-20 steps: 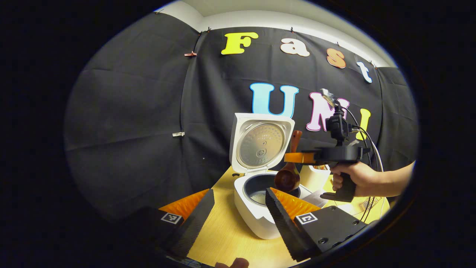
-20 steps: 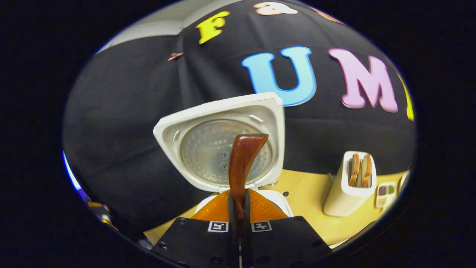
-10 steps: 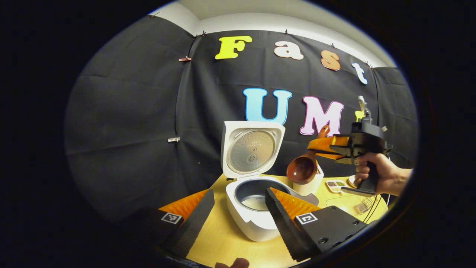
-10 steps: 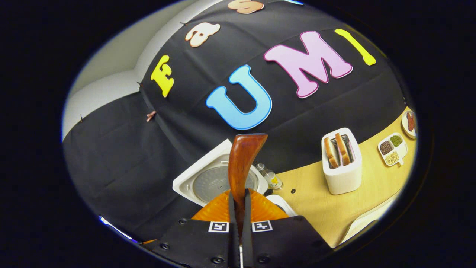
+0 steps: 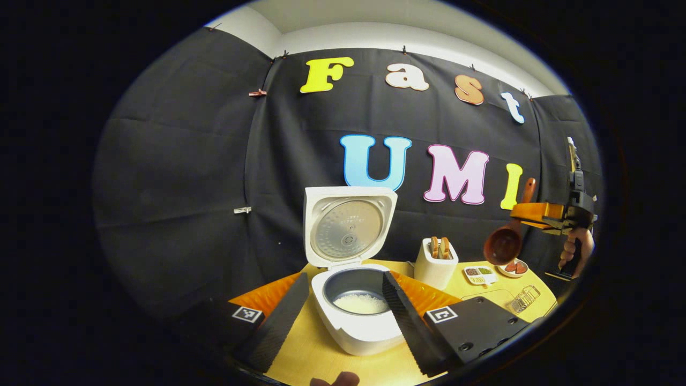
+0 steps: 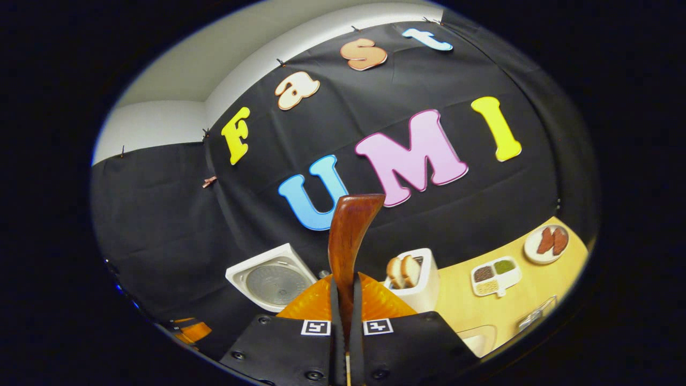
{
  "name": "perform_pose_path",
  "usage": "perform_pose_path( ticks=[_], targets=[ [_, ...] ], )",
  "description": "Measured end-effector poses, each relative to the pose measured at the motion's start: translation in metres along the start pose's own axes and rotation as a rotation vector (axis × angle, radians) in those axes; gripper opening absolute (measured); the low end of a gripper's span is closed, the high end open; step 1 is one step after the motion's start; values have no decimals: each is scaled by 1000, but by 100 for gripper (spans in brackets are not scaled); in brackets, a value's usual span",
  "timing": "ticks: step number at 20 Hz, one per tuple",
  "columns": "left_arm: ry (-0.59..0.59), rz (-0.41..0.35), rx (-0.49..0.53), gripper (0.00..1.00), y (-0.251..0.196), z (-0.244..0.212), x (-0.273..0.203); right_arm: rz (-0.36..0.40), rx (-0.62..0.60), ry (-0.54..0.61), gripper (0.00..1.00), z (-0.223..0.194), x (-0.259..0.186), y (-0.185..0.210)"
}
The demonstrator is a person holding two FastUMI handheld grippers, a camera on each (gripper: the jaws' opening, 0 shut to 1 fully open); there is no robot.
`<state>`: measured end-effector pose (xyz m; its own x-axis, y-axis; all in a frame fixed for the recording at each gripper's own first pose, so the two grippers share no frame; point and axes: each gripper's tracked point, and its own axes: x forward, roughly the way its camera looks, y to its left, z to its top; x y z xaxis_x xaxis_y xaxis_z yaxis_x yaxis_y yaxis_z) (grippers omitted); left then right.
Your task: Close the left gripper, press the button to open the rice cooker; take a wooden spoon from the chopstick holder with the right hand, scoop a spoonful of rice and pour it into the rice cooker, then put the wooden spoon back into the chopstick holder.
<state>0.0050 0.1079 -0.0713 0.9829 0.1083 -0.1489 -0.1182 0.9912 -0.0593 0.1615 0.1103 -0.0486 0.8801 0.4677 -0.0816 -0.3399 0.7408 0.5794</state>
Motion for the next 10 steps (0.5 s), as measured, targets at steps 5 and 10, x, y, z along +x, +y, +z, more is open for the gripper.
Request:
perform_pose_path(
  ticks=[5, 10],
  targets=[
    [-5, -23, 13, 95, -33, 5, 5, -145, -107, 16, 8, 4, -44, -96],
    [-6, -40, 41, 95, -66, 11, 12, -299, -132, 36, 7, 9, -84, -194]
  ],
)
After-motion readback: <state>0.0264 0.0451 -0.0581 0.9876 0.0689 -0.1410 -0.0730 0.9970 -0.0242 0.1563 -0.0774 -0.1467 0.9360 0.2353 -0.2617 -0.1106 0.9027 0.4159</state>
